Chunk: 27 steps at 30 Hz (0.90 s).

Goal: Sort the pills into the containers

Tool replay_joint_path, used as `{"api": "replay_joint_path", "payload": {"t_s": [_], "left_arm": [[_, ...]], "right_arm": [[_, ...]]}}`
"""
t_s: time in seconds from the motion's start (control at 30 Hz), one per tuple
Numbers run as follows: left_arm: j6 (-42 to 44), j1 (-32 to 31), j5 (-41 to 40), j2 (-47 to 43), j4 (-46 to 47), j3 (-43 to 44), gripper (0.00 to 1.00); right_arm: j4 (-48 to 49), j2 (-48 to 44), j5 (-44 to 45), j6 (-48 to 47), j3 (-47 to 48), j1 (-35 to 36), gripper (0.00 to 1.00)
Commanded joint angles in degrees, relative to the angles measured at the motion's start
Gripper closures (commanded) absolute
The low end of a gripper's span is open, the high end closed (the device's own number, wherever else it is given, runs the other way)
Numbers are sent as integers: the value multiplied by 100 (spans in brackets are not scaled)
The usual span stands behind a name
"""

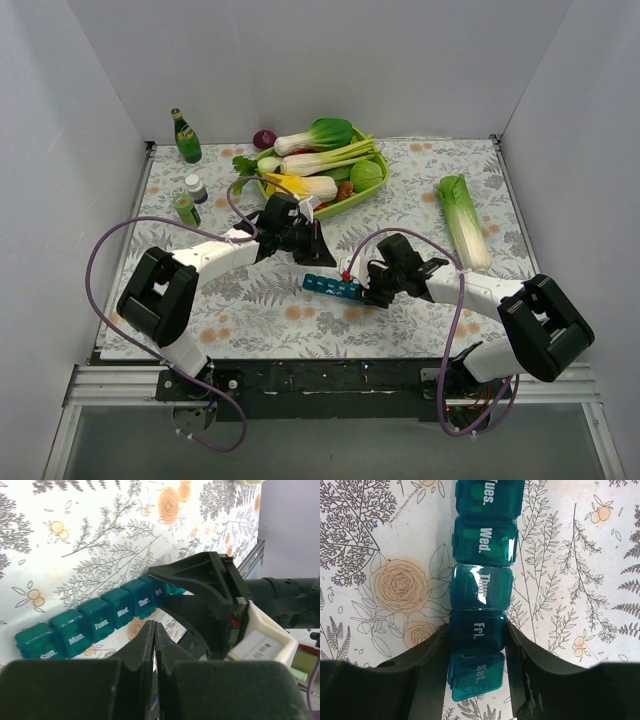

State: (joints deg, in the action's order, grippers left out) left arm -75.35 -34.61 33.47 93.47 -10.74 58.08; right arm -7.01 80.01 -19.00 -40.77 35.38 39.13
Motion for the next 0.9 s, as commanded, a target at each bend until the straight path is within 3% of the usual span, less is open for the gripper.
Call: {"api": "replay_joint_path", "payload": {"t_s": [0.0, 0.27, 0.53, 0.73, 0.87], "left_arm": [[-94, 104, 370, 180, 397, -297, 100], [46, 323, 397, 382, 600, -754, 100], [337, 482, 388, 1156, 678, -1097, 100], [223, 490, 633, 709, 618, -861, 100], [91, 490, 722, -99, 425, -623, 98]], "right_arm": [[-301, 164, 37, -53, 4, 33, 64], [-301, 199, 37, -45, -4, 33, 64], [-301, 191, 63, -36, -4, 24, 64], [-310, 208, 37, -36, 22, 24, 64], [-345, 226, 2, -36, 66, 24, 53]]}}
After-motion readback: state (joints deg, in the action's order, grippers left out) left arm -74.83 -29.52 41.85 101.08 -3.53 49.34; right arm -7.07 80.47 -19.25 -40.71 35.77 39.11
